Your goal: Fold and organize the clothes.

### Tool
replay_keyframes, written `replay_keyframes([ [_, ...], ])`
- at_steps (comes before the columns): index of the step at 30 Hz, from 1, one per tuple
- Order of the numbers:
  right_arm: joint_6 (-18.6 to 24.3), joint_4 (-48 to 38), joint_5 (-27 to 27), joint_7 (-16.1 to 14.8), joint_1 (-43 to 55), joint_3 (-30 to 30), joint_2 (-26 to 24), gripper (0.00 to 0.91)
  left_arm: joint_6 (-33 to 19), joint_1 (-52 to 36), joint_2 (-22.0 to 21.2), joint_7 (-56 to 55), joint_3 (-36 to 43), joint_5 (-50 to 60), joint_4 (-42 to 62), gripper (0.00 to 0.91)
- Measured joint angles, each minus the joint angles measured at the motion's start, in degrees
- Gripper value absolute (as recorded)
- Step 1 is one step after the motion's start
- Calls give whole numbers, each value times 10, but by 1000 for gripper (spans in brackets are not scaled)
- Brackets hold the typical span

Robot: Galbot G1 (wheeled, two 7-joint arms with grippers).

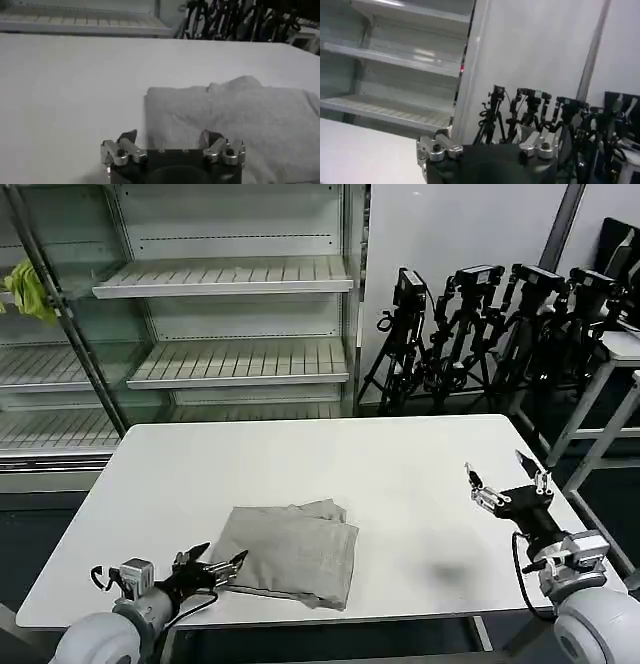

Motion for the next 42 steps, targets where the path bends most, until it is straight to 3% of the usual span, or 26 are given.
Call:
replay_keyframes([
  [1, 0, 0, 0, 0, 0, 0, 0, 907, 0, 1, -1, 1, 0, 2, 0, 554],
  [2, 0, 0, 0, 0, 0, -1, 1, 907, -1, 3, -2, 1, 0, 4, 1, 282],
  [5, 1, 0, 0, 0, 1, -2, 2, 907, -2, 5, -6, 4, 0, 9, 3, 40],
  [32, 5, -3, -3, -2, 0, -4, 10, 907, 1, 15, -16, 16, -8, 14, -9, 40],
  [42, 7, -10, -1, -2, 16, -15, 3, 907, 1, 28, 4, 10, -46, 10, 6, 40],
])
